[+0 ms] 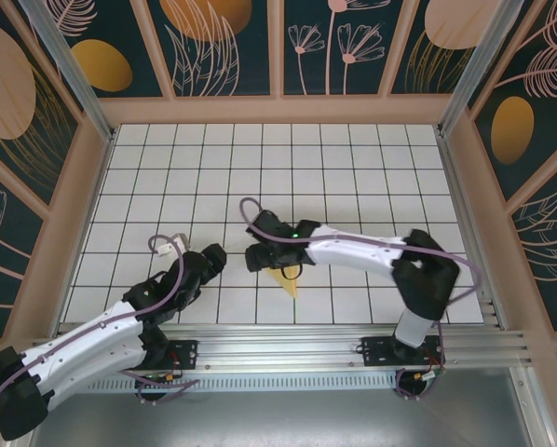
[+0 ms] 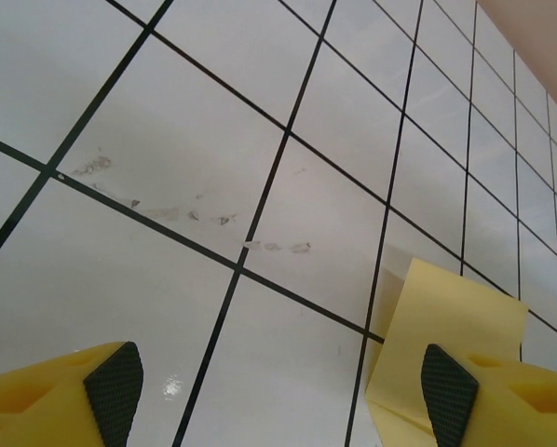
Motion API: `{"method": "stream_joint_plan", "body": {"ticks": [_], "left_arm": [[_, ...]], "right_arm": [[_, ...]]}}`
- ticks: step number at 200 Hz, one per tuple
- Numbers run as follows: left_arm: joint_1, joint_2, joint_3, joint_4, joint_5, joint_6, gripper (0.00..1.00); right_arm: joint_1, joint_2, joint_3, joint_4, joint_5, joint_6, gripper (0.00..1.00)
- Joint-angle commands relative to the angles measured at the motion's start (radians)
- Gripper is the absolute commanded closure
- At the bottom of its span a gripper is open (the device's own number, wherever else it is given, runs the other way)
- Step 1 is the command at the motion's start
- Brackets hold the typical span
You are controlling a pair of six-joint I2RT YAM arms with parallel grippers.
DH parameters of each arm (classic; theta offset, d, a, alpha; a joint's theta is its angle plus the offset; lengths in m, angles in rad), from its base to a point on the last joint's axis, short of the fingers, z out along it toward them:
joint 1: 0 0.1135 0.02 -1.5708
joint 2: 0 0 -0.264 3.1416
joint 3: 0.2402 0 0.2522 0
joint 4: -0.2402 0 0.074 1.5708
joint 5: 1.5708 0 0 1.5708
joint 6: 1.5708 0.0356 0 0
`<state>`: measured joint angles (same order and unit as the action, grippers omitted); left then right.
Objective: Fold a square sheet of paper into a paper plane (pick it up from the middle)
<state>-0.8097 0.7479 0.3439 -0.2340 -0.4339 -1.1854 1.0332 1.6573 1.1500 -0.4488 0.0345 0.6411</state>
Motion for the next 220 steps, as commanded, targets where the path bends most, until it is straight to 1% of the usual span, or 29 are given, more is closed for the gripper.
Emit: {"method": "stream_joint_plan", "body": {"ticks": [1,8,16,24,30,45,51,56,85,132,147,175,220], "left_arm": [[0.006,0.041,0.012,0.049,0.042,0.028,0.19],[0.006,0.058,0.016,0.068,0.057,0.039,0.19],[0.006,0.079,0.021,0.090,0.076,0.052,0.19],[0.007,0.103,0.028,0.104,0.090,0.059,0.19],[0.007,0.120,0.037,0.109,0.097,0.064,0.19],[0.006,0.166,0.055,0.121,0.121,0.072,0.19],[0.006,0.185,0.061,0.130,0.132,0.077,0.19],[0.006,0.200,0.065,0.139,0.143,0.080,0.19],[0.006,0.289,0.088,0.190,0.211,0.097,0.19],[0.006,0.419,0.142,0.239,0.315,0.131,0.19],[0.006,0.449,0.158,0.244,0.337,0.141,0.19],[0.006,0.494,0.174,0.271,0.381,0.157,0.19],[0.007,0.578,0.214,0.297,0.446,0.181,0.19]], "right_arm": [[-0.063,-0.131,-0.109,0.183,-0.128,0.002,0.26],[-0.091,-0.168,-0.159,0.222,-0.153,0.013,0.32],[-0.124,-0.207,-0.221,0.283,-0.215,0.019,0.41],[-0.157,-0.249,-0.286,0.353,-0.286,0.029,0.56],[-0.180,-0.278,-0.335,0.412,-0.341,0.036,0.64],[-0.229,-0.316,-0.425,0.521,-0.482,0.043,0.72],[-0.243,-0.318,-0.443,0.529,-0.506,0.043,0.77],[-0.250,-0.317,-0.454,0.530,-0.512,0.045,0.79],[-0.257,-0.284,-0.513,0.607,-0.574,0.045,0.80],[-0.290,-0.169,-0.530,0.662,-0.597,0.035,0.80],[-0.305,-0.151,-0.543,0.669,-0.582,0.026,0.80],[-0.354,-0.126,-0.597,0.710,-0.604,0.025,0.80],[-0.398,-0.090,-0.679,0.783,-0.624,0.032,0.80]]}}
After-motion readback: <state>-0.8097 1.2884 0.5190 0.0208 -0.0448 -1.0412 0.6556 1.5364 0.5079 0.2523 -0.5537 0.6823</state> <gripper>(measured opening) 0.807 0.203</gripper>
